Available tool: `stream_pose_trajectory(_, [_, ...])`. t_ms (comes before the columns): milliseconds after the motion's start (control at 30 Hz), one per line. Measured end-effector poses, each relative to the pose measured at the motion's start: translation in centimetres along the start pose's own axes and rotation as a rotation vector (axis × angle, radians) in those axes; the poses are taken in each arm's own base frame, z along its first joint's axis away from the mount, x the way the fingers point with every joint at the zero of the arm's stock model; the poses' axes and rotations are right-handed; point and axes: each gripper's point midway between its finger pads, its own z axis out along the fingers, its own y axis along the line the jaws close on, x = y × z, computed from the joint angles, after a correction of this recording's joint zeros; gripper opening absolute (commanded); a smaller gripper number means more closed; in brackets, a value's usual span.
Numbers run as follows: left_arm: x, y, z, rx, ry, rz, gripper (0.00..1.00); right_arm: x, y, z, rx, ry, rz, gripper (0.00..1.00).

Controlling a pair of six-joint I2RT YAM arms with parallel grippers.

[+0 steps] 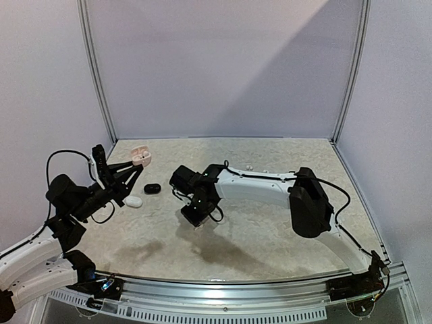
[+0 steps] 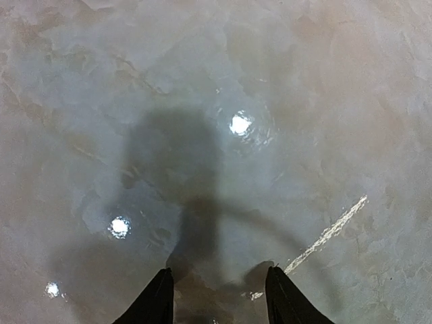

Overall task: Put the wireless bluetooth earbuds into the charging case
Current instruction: Pick up the left earbud from the center of the board.

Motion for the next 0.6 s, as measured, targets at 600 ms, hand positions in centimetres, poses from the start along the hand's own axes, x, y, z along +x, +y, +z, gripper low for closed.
stream_pose_trajectory(600, [0.2,0.0,0.1,0.0,0.006,0.009,0.0,3.5,-0.6,-1.7,0.081,0.107,-0.13,0.55])
